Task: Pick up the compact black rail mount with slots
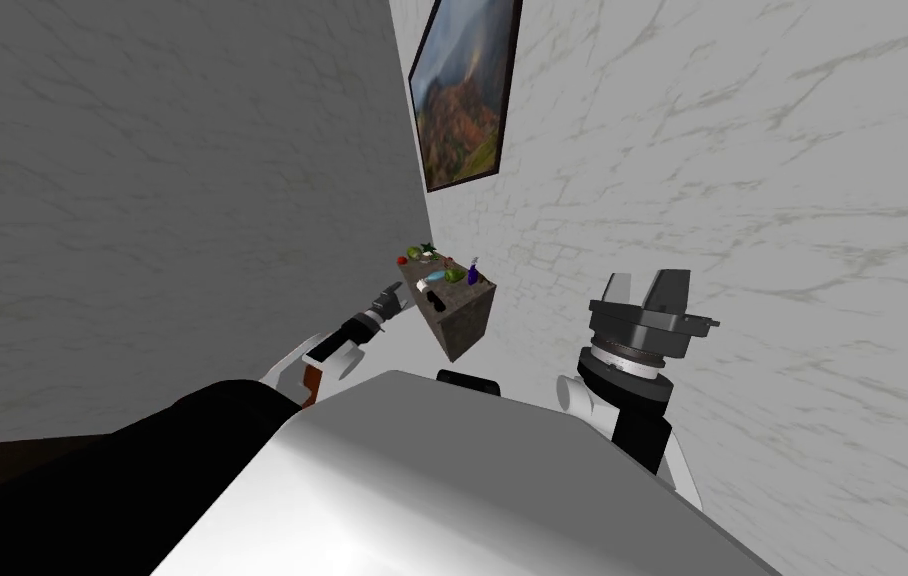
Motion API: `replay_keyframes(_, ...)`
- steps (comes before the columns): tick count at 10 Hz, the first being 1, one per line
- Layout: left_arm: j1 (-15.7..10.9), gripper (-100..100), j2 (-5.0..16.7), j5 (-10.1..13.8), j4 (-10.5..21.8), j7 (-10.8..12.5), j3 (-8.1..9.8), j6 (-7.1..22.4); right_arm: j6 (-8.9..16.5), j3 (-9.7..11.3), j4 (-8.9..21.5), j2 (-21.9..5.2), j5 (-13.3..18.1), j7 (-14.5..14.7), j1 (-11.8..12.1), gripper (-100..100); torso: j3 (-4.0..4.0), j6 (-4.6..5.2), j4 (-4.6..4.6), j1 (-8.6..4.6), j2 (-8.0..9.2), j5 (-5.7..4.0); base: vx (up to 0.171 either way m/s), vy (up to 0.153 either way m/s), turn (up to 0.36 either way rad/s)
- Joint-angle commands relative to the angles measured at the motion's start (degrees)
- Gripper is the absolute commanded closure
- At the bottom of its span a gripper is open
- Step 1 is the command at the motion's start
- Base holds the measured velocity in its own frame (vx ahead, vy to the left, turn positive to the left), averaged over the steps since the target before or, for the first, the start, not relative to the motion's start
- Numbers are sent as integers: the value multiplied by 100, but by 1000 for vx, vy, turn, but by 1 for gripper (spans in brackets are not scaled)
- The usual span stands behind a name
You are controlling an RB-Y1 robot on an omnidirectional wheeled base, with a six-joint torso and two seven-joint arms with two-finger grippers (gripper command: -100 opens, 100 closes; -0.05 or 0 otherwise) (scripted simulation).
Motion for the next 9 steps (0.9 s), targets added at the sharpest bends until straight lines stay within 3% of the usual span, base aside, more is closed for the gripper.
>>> replay_keyframes(1,17,-100,117,43,-8,57,-2,286,0,0,0,0,0,0,0,0,0,0,0,0,0,0,-20,42,-162)
replay_keyframes(2,87,-100,365,153,-2,152,14,442,0,0,0,0,0,0,1,0,-1,-4,0,-2,-3,0,-19,50,-302)
replay_keyframes(3,87,-100,365,153,-2,152,14,611,0,0,0,0,0,0,0,0,-2,0,-1,1,-4,0,-23,50,-118)
replay_keyframes(4,159,-100,608,268,8,238,26,799,0,-1,0,0,0,0,1,0,-2,-6,0,1,-4,1,-22,38,-233)
replay_keyframes(5,159,-100,608,268,8,238,26,937,0,0,0,0,0,0,0,0,-2,-1,-1,-2,-4,0,-17,34,-145)
replay_keyframes(6,233,-100,845,386,24,315,34,1088,0,-1,0,0,0,0,1,0,-3,-6,-1,-5,-5,0,-7,31,-238)
replay_keyframes(7,233,-100,845,386,24,315,34,1248,0,0,0,0,0,0,1,0,-5,-2,-2,-5,-9,-1,-5,31,-139)
replay_keyframes(8,307,-100,1076,508,44,383,39,1414,0,-1,0,0,0,0,2,0,-7,-6,-2,-6,-12,0,-1,27,-207)
replay_keyframes(9,307,-100,1076,508,44,383,39,1550,0,0,0,0,0,0,1,0,-7,-3,-3,-7,-13,-1,2,25,-177)
